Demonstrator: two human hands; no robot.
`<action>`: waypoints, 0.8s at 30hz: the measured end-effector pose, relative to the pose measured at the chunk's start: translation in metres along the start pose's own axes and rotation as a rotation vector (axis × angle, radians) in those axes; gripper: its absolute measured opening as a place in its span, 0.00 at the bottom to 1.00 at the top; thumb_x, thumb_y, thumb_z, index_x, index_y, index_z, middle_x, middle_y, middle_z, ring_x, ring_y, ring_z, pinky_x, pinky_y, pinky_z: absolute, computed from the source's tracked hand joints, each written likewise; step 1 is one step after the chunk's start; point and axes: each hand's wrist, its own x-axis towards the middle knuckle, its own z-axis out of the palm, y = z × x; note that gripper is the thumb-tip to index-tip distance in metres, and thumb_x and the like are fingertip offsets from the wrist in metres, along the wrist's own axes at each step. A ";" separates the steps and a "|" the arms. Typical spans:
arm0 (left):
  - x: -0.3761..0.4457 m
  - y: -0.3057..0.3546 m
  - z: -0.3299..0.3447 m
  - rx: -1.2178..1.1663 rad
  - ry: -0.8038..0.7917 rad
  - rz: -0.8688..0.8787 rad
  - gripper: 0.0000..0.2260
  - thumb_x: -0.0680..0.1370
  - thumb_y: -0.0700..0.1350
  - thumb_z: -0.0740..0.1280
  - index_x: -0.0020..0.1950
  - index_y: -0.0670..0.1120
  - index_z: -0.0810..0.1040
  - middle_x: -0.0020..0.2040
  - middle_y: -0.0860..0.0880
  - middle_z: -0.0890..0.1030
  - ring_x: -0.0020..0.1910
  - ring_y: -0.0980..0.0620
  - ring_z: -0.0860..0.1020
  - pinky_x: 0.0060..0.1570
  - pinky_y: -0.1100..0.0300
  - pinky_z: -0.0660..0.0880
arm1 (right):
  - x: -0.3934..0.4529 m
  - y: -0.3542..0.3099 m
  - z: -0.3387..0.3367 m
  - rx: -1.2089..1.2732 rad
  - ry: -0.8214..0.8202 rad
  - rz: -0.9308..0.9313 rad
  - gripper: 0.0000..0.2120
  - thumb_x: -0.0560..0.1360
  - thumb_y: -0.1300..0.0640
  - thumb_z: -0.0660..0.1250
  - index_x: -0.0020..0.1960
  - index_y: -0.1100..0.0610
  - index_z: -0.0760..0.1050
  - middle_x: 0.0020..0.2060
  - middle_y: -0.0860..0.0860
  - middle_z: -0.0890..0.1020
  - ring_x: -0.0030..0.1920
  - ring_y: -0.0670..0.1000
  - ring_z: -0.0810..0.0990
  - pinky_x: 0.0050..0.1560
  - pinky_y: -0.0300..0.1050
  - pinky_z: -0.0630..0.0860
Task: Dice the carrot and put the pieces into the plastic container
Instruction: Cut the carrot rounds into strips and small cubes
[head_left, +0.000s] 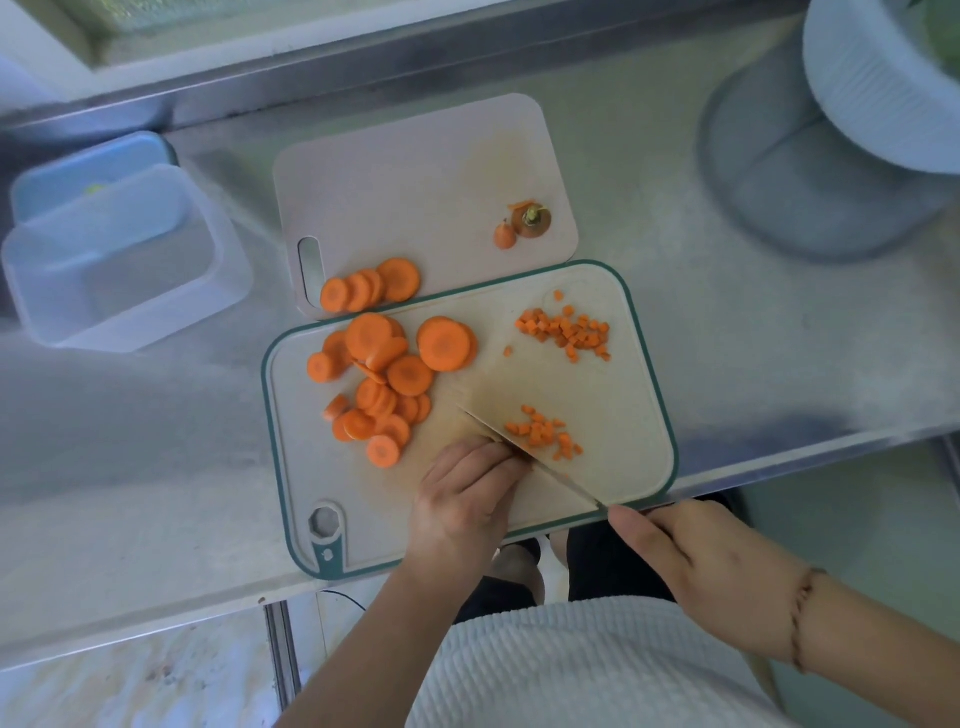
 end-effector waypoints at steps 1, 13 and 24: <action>0.000 0.000 0.000 0.004 -0.002 0.000 0.14 0.84 0.41 0.63 0.46 0.39 0.87 0.48 0.46 0.86 0.50 0.48 0.81 0.55 0.57 0.78 | 0.004 -0.002 0.000 0.005 -0.011 0.001 0.28 0.73 0.33 0.48 0.28 0.55 0.59 0.22 0.48 0.62 0.26 0.46 0.62 0.31 0.39 0.65; -0.008 0.008 -0.015 -0.034 0.079 -0.197 0.15 0.81 0.47 0.69 0.41 0.38 0.84 0.46 0.47 0.83 0.46 0.55 0.80 0.48 0.67 0.76 | -0.002 -0.012 -0.010 0.100 -0.009 -0.071 0.24 0.76 0.40 0.51 0.24 0.41 0.72 0.19 0.43 0.67 0.24 0.43 0.68 0.33 0.32 0.66; -0.004 0.014 -0.026 -0.134 0.201 -0.501 0.10 0.79 0.43 0.63 0.42 0.38 0.78 0.44 0.55 0.77 0.46 0.65 0.74 0.47 0.73 0.68 | 0.016 0.012 -0.025 -0.013 -0.146 0.008 0.27 0.71 0.31 0.51 0.29 0.54 0.59 0.22 0.46 0.61 0.24 0.46 0.60 0.28 0.39 0.60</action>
